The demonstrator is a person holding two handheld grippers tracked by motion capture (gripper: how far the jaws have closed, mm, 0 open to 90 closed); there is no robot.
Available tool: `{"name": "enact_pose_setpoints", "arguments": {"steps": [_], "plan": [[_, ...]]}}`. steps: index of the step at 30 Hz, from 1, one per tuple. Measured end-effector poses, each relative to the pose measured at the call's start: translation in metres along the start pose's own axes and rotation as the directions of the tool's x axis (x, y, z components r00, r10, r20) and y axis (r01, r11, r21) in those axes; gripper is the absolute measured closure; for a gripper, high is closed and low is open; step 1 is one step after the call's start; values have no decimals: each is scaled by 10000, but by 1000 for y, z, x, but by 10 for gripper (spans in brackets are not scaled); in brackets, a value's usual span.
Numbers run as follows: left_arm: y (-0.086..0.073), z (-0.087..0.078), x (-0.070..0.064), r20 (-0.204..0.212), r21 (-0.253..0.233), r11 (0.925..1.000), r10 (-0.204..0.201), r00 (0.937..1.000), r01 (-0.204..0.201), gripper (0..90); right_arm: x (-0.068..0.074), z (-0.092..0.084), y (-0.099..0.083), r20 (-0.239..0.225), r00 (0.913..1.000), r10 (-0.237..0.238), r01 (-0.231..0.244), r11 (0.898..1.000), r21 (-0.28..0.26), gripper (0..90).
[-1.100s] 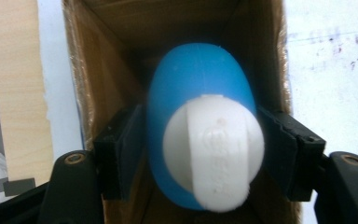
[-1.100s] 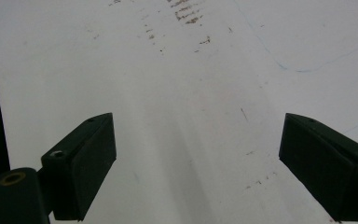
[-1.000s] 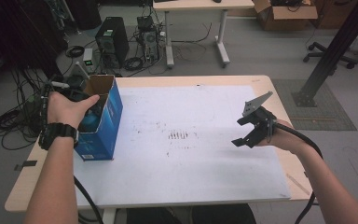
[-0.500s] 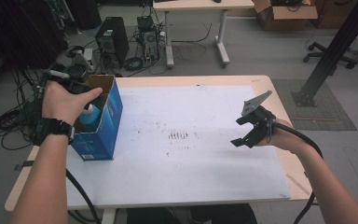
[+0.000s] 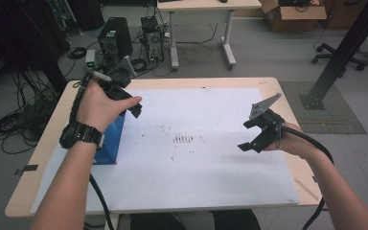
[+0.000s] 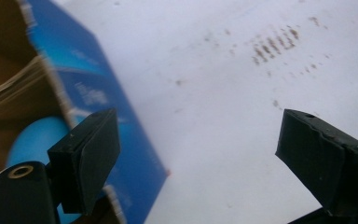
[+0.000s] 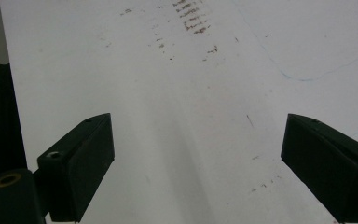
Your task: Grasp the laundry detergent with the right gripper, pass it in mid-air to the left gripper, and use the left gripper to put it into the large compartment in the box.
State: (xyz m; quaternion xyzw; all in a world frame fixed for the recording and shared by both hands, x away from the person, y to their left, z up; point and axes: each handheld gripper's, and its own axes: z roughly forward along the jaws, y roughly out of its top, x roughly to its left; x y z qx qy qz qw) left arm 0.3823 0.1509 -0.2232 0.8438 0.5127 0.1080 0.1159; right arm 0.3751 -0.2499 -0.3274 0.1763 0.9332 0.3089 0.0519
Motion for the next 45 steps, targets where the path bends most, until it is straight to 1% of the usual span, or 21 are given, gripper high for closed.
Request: {"name": "enact_pose_setpoints", "arguments": {"steps": [2, 4, 9, 12, 15, 17, 21, 26, 36, 45], "plan": [[3, 4, -10, 173, 61, 9996, 279, 9995, -280, 128, 0, -1, -1, 8, 10000, 17, -17, 10000, -7, 89], [6, 8, -19, 351, 31, 9981, 610, 9975, -611, 120, 1, -2, -1, -26, 10000, 47, -47, 10000, -46, 83], [11, 22, -42, 730, 81, 9906, 1354, 9881, -1363, 92, 0, -2, -3, -168, 9997, 157, -158, 9999, -58, 56], [13, 31, -51, 855, 207, 9857, 1650, 9826, -1673, 62, 0, 0, -2, -245, 9996, 161, -162, 9999, -41, 46], [14, 41, -58, 1009, 348, 9813, 1849, 9776, -1892, 59, 0, 1, -1, -299, 9995, 136, -137, 9999, -47, 44], [14, 46, -61, 1117, 425, 9771, 2029, 9728, -2087, 56, -1, 2, 0, -331, 9994, 121, -123, 9999, -61, 40], [15, 55, -65, 1320, 470, 9727, 2193, 9667, -2271, 53, -3, 4, 2, -420, 9990, 132, -135, 9999, -80, 33], [16, 62, -68, 1493, 523, 9677, 2366, 9601, -2466, 52, -5, 7, 2, -489, 9987, 128, -129, 9999, -18, 31], [16, 64, -71, 1594, 528, 9639, 2500, 9550, -2612, 52, -5, 10, 1, -529, 9985, 135, -136, 9999, -8, 32], [14, 61, -73, 1578, 519, 9634, 2520, 9548, -2629, 51, -2, 9, 1, -528, 9985, 113, -113, 9999, -7, 32]]}}
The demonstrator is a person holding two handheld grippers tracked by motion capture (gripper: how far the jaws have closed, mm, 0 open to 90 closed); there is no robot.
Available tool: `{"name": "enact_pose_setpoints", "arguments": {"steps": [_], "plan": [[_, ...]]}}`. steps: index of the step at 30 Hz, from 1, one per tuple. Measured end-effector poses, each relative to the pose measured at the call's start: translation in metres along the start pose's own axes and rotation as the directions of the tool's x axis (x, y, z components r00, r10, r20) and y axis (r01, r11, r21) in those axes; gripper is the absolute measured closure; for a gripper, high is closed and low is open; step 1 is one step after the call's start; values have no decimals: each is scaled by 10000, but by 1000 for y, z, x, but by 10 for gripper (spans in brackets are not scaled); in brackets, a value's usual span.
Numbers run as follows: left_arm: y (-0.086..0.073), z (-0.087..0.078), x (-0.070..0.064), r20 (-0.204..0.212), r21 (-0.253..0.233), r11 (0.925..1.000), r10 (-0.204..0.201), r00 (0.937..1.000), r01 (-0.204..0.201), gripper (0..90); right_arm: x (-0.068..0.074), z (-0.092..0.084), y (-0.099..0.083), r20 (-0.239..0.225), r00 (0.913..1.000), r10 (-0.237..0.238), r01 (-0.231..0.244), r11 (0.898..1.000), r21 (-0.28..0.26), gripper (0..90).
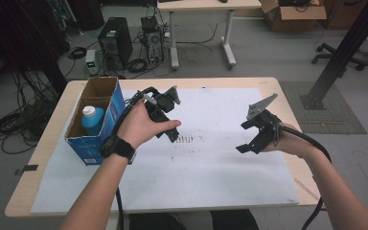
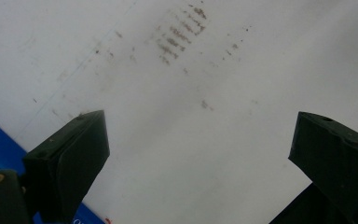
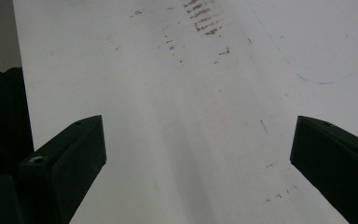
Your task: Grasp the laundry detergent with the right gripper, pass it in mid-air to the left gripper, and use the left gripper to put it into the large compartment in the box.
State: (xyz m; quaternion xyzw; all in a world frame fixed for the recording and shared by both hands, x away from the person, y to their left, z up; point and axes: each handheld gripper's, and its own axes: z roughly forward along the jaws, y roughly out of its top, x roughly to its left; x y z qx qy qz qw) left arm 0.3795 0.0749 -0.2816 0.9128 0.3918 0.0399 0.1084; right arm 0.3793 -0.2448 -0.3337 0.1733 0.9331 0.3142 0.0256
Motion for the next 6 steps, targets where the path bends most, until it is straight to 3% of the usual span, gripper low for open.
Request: {"name": "enact_pose_setpoints", "arguments": {"steps": [6], "plan": [[-2, 1, -1, -2, 49, 10000, -17, 10000, 17, 50, 1, 0, 0, -17, 10000, 4, -4, 10000, -21, 32]]}}
